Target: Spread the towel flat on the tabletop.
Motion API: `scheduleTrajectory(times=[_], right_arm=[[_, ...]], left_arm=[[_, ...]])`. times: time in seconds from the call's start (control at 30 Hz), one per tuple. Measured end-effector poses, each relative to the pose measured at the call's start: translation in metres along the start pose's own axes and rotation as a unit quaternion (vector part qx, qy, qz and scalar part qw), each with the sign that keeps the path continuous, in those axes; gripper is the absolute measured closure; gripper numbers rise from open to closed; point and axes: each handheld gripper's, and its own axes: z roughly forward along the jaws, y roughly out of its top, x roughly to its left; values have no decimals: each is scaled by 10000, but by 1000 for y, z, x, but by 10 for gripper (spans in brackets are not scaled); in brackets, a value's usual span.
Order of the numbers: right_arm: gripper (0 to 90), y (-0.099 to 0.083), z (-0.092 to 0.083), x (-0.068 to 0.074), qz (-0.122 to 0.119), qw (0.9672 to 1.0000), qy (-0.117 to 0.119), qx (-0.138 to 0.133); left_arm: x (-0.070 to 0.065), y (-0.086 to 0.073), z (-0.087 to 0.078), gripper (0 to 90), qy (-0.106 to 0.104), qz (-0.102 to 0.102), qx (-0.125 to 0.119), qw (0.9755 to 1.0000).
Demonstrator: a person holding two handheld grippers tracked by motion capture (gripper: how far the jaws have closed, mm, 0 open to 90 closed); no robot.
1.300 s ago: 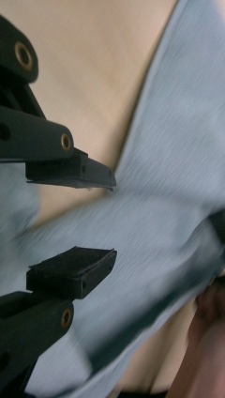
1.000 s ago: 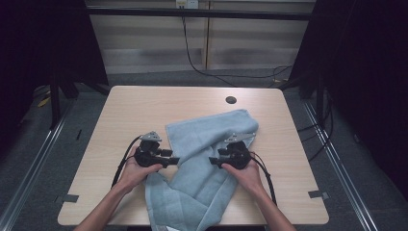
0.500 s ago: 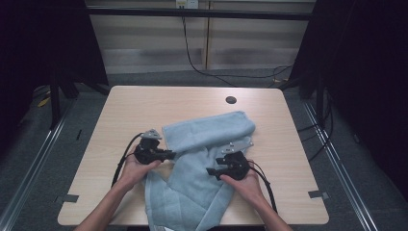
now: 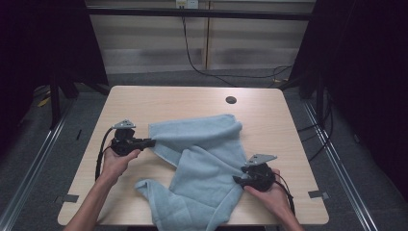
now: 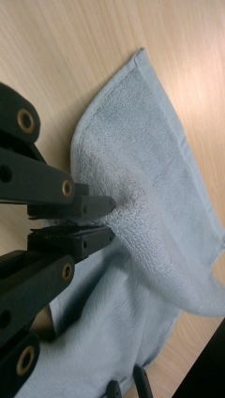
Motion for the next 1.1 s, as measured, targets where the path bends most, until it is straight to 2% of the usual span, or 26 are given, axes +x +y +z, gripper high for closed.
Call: scheduleTrajectory(times=[0.03, 0.07, 0.13, 0.17, 0.23, 0.3, 0.37, 0.4, 0.43, 0.53, 0.57, 0.6, 0.63, 0.67, 0.7, 0.73, 0.77, 0.8, 0.83, 0.87, 0.9, 0.93, 1.0, 1.03, 1.07, 1.1], right_arm=[[493, -2, -2, -3, 17, 10000, -38, 20], [494, -5, -6, -9, 73, 9999, -110, 32], [502, -7, -8, -13, 147, 9997, -172, 36], [505, -11, -12, -18, 204, 9995, -224, 19], [510, -13, -15, -21, 225, 9994, -265, 28], [512, -13, -15, -22, 236, 9994, -260, 11], [449, -11, -13, -21, 411, 9989, -203, -73], [449, -11, -13, -21, 411, 9989, -203, -73], [434, -9, -14, -19, 457, 9987, -182, -104], [425, 0, -18, -9, 422, 9984, 69, -382], [425, 3, -18, -5, 439, 9979, 161, -453], [427, 5, -18, -1, 436, 9973, 282, -515], [432, 10, -17, 8, 443, 9960, 530, -563], [436, 14, -16, 16, 393, 9950, 704, -581], [436, 18, -14, 27, 245, 9936, 918, -606], [436, 18, -14, 27, 245, 9936, 918, -606], [435, 21, -12, 36, 172, 9925, 1055, -591], [440, 26, -7, 52, 50, 9894, 1343, -553], [440, 26, -7, 52, 50, 9894, 1343, -553], [444, 28, -5, 59, -31, 9878, 1461, -530], [445, 29, -3, 64, -80, 9868, 1536, -513], [444, 31, 1, 76, -238, 9863, 1577, -410], [443, 31, 3, 77, -288, 9862, 1586, -377], [443, 31, 4, 74, -238, 9869, 1538, -416], [443, 31, 5, 70, -188, 9875, 1502, -444], [443, 30, 4, 68, -121, 9875, 1495, -481]], left_arm=[[0, 0, -1, 856, 15, 11, -2, 10000], [3, 0, -3, 856, 156, 60, -16, 9999], [5, 0, -3, 856, 138, 39, -26, 9999], [7, 0, -2, 856, 216, 19, -53, 9998], [16, -4, 7, 856, 280, -143, 25, 9995], [18, -6, 12, 850, 326, -198, 58, 9993], [17, -9, 21, 688, 467, -247, 181, 9984], [17, -9, 21, 624, 467, -247, 181, 9984], [14, -8, 19, 624, 446, -266, 92, 9986], [1, -3, 5, 524, 324, -190, -140, 9992], [-5, -2, 0, 502, 237, -91, -148, 9996], [-13, -3, -3, 506, 164, 24, -146, 9998], [-29, -10, -7, 533, -144, 294, 11, 9995], [-29, -10, -7, 552, -144, 294, 11, 9995], [-39, -18, -8, 556, -470, 530, 152, 9974], [-47, -24, -9, 556, -583, 649, 232, 9959], [-52, -29, -10, 558, -783, 652, 257, 9945], [-55, -34, -12, 532, -1022, 612, 298, 9924], [-59, -39, -15, 532, -1170, 608, 280, 9909], [-61, -42, -17, 492, -1295, 643, 276, 9891], [-63, -48, -20, 451, -1574, 634, 251, 9852], [-66, -52, -22, 391, -1713, 681, 300, 9824], [-69, -60, -22, 378, -1785, 908, 460, 9787], [-69, -63, -20, 368, -1833, 897, 543, 9774], [-68, -65, -17, 397, -1886, 864, 637, 9762], [-69, -67, -13, 532, -1867, 928, 744, 9752]])
